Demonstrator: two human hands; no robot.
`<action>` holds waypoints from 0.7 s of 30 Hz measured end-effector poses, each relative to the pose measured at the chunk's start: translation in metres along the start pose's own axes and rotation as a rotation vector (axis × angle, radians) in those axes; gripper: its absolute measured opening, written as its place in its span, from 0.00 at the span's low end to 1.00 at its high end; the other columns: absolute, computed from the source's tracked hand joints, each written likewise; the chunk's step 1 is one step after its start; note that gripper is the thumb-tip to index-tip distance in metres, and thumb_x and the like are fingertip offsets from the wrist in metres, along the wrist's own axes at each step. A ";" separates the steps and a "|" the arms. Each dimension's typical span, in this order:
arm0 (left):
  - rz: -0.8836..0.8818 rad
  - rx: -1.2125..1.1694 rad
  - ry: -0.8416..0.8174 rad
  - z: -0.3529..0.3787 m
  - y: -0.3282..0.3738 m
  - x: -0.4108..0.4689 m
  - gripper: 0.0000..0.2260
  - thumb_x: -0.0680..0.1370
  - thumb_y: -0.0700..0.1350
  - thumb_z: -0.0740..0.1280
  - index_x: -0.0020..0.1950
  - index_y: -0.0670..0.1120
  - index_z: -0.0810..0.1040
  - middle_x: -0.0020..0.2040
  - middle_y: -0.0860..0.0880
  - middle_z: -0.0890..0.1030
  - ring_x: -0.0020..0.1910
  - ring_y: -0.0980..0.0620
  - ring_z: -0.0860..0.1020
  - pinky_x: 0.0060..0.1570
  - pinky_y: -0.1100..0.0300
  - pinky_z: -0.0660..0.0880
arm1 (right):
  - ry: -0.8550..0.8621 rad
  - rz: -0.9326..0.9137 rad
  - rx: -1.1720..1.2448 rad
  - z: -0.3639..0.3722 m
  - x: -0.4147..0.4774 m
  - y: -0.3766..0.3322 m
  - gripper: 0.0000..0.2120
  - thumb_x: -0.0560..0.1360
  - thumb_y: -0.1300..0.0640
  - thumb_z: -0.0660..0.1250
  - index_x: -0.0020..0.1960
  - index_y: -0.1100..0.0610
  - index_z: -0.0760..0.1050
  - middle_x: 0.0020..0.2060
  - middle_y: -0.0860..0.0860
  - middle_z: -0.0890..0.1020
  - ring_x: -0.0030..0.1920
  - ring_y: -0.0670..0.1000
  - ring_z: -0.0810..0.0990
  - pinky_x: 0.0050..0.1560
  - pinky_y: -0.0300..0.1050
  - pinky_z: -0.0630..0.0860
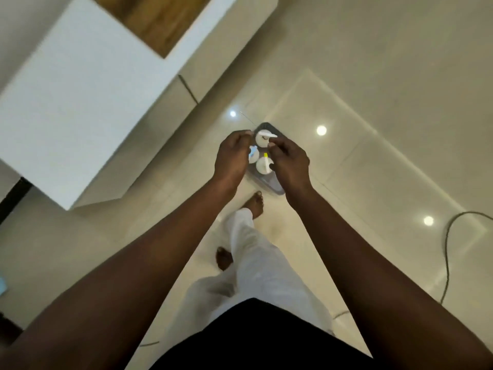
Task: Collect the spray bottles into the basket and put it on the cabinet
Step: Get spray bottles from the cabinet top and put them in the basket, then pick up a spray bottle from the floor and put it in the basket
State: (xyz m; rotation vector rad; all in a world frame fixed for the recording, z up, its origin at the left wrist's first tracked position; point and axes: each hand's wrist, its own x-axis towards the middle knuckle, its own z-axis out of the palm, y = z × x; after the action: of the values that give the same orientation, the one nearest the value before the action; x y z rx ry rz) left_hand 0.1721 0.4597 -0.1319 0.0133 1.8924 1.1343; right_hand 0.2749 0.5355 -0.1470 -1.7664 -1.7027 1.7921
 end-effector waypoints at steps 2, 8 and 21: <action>0.048 -0.008 0.040 -0.031 0.002 -0.031 0.08 0.83 0.53 0.62 0.48 0.59 0.80 0.56 0.48 0.85 0.59 0.46 0.83 0.67 0.41 0.77 | -0.040 -0.056 -0.023 0.010 -0.031 -0.010 0.14 0.84 0.56 0.67 0.66 0.59 0.83 0.60 0.55 0.86 0.63 0.56 0.83 0.69 0.62 0.78; 0.121 -0.106 0.254 -0.120 -0.033 -0.137 0.10 0.84 0.56 0.61 0.58 0.57 0.80 0.58 0.51 0.84 0.60 0.49 0.82 0.67 0.41 0.78 | -0.246 -0.220 -0.179 0.047 -0.129 -0.011 0.16 0.84 0.55 0.67 0.70 0.57 0.81 0.64 0.52 0.85 0.66 0.52 0.82 0.71 0.57 0.78; 0.018 -0.556 0.722 -0.204 -0.143 -0.340 0.21 0.80 0.61 0.61 0.69 0.54 0.79 0.65 0.53 0.82 0.66 0.50 0.80 0.69 0.42 0.76 | -0.776 -0.403 -0.484 0.114 -0.305 0.007 0.13 0.83 0.53 0.69 0.67 0.51 0.83 0.59 0.43 0.86 0.62 0.48 0.84 0.67 0.60 0.82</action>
State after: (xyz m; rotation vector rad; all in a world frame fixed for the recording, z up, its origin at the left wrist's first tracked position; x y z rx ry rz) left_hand 0.2899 0.0907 0.0355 -0.7805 2.0893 1.8057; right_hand 0.2924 0.2478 0.0042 -0.6940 -2.7119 2.1186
